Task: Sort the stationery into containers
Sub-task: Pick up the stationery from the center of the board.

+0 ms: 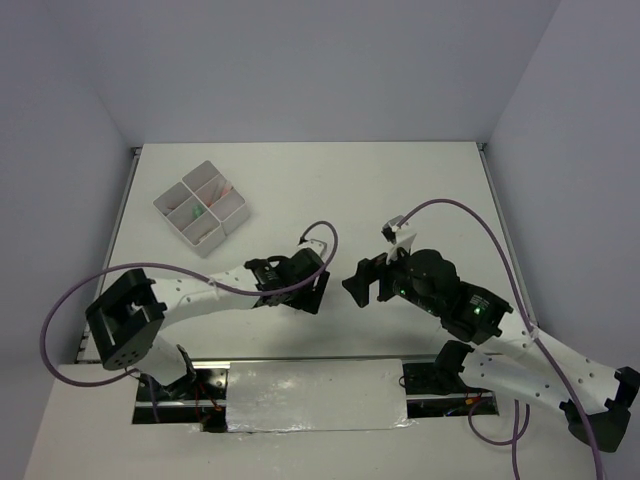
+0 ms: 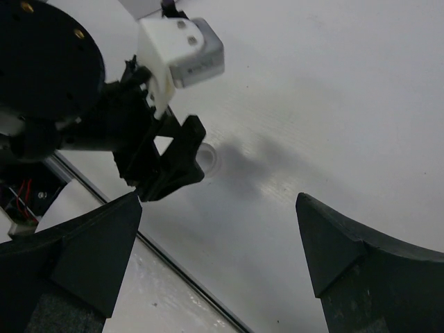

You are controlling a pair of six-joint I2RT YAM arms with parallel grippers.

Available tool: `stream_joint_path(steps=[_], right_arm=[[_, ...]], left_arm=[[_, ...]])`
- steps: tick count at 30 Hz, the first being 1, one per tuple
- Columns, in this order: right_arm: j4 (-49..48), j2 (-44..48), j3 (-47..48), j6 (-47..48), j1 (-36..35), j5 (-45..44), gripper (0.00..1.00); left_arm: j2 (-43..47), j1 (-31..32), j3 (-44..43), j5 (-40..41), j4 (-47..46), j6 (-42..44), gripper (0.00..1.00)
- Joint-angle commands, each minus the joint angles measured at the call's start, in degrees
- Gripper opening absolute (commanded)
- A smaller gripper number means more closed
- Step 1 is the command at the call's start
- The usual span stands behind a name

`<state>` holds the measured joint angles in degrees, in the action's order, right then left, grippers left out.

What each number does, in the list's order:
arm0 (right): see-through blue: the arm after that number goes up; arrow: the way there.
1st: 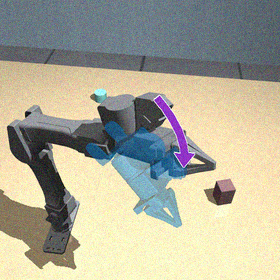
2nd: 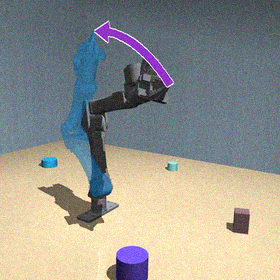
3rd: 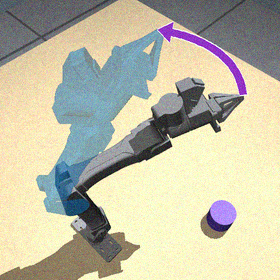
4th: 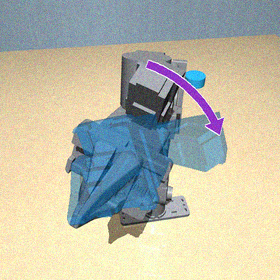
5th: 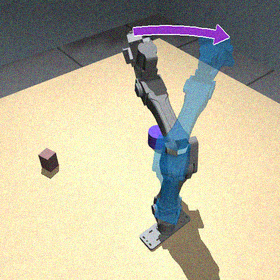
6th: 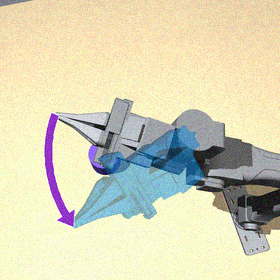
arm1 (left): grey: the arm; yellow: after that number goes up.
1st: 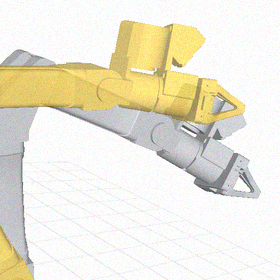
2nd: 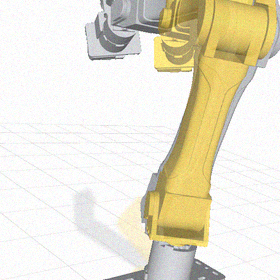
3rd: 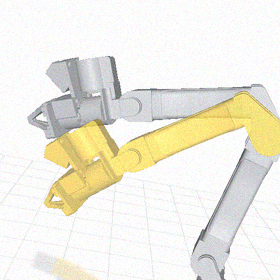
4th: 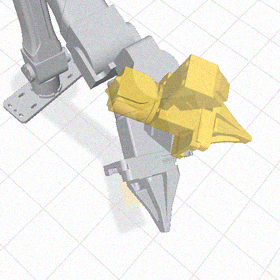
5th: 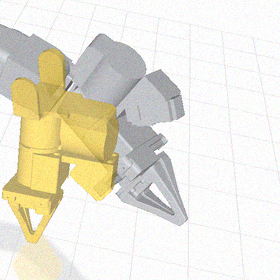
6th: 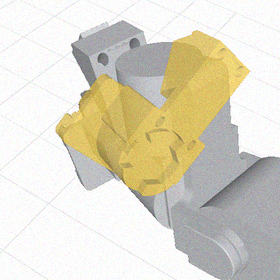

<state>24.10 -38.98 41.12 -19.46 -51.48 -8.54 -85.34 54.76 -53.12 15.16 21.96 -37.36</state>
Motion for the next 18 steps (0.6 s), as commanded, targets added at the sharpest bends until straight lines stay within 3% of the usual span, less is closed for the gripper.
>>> stream_joint_path(steps=[1, 18], right_arm=[[-0.72, -0.57, 1.59, -0.22, 0.24, 0.89, 1.0], [-1.69, -1.19, 0.98, 0.13, 0.24, 1.86, 1.0]], left_arm=[[-3.16, 1.49, -2.77, -0.75, 0.81, 0.89, 0.81], [-5.54, 1.75, -0.58, 1.45, -1.04, 0.1, 0.78]])
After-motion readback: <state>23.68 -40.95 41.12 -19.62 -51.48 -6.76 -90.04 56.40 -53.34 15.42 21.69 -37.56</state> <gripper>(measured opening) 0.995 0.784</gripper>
